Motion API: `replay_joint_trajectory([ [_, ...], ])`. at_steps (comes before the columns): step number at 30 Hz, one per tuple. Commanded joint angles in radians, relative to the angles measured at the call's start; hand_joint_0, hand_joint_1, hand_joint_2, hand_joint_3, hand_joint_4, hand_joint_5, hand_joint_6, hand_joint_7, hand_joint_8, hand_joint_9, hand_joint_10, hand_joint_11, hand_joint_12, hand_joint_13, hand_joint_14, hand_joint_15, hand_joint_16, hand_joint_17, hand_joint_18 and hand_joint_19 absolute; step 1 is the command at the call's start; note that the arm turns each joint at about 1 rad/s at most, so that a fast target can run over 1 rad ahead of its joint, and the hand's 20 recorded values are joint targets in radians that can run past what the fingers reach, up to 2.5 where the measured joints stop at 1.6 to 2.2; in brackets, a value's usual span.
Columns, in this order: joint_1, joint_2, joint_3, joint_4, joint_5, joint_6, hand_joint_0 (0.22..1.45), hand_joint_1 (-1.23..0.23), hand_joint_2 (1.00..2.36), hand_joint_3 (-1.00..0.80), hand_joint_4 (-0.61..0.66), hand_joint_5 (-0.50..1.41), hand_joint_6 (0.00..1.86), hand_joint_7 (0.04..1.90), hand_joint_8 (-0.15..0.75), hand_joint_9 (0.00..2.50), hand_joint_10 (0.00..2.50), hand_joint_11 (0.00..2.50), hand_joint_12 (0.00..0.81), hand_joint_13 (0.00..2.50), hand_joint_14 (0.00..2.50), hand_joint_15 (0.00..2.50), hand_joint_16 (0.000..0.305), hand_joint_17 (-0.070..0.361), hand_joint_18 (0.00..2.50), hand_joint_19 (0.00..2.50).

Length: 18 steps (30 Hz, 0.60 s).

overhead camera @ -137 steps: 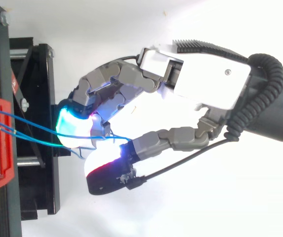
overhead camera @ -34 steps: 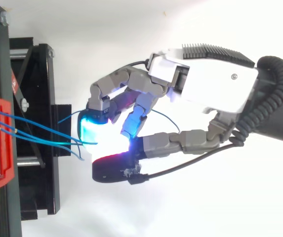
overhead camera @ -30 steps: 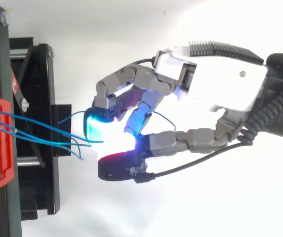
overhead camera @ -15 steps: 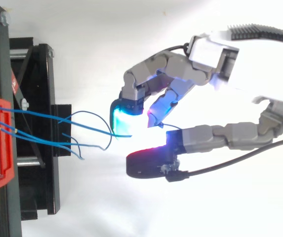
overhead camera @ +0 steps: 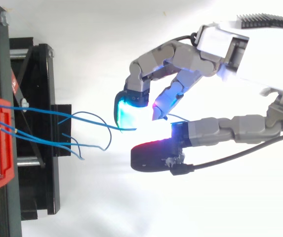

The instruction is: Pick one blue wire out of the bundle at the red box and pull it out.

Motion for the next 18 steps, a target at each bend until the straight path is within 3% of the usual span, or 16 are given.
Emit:
replay_joint_trajectory([
  [1, 0.001, -0.001, 0.000, -0.001, 0.000, 0.000, 0.63, -0.88, 1.02, -0.08, 0.09, -0.05, 0.89, 1.02, 0.264, 0.84, 0.02, 0.36, 0.389, 0.48, 0.01, 0.27, 0.054, 0.122, 0.36, 0.37],
  [18, 0.001, -0.001, 0.000, -0.001, 0.000, 0.000, 0.63, -0.87, 1.02, -0.08, 0.10, -0.05, 0.88, 1.02, 0.267, 0.90, 0.02, 0.41, 0.380, 0.51, 0.01, 0.29, 0.055, 0.124, 0.36, 0.38],
])
